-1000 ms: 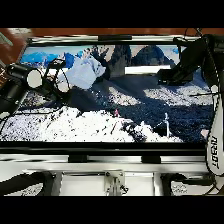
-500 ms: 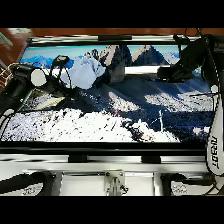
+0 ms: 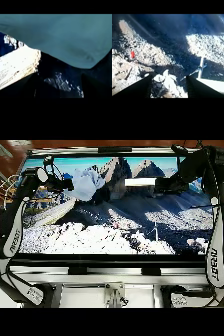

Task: Fold the shirts.

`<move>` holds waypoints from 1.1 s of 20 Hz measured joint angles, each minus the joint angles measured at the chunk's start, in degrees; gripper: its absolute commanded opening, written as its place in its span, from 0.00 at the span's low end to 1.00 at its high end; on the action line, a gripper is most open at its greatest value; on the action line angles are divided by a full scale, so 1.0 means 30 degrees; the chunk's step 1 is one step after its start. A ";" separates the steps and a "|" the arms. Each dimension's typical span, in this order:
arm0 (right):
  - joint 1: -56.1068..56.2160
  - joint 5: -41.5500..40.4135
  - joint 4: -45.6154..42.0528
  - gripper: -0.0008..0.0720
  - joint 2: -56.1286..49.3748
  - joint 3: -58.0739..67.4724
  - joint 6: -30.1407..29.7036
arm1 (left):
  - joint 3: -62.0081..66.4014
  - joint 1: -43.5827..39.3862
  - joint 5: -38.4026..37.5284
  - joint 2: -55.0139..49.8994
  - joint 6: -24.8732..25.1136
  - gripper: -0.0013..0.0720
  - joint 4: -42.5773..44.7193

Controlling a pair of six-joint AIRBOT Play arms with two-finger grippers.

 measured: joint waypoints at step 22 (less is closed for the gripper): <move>-0.0007 0.0867 0.1632 0.75 0.0117 0.0007 -0.0342 | 0.1268 -0.0801 0.4371 -0.0306 0.1268 0.07 -0.1362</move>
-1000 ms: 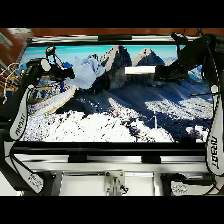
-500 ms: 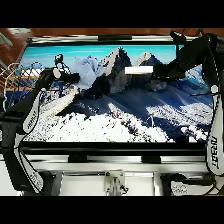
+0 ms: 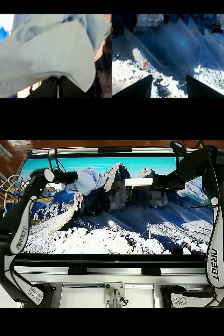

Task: Fold the shirts.

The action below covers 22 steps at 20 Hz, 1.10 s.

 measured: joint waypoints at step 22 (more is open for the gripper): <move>-0.0022 -0.1596 -0.7053 0.75 0.9355 0.2892 0.0313 | -0.6324 -1.2539 -0.6025 0.9581 -0.0794 1.00 0.0226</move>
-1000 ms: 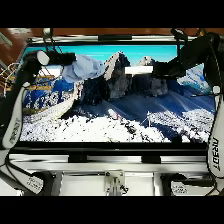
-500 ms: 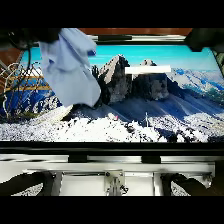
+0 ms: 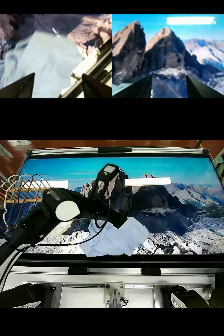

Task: Fold the shirts.

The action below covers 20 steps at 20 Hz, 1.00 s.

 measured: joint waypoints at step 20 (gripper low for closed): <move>-0.0007 0.2149 0.5231 0.85 -0.1851 -1.5278 -0.1304 | -1.6087 0.9559 -0.1137 0.4932 0.0342 1.00 -0.5515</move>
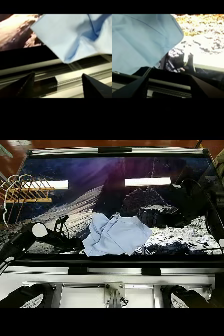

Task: Fold the shirts.

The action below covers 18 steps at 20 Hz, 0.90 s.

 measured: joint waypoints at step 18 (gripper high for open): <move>0.0036 0.1982 0.2601 0.85 -0.0393 -0.1785 0.0284 | -0.0481 0.0138 0.5078 -0.3279 0.2076 0.07 -0.4561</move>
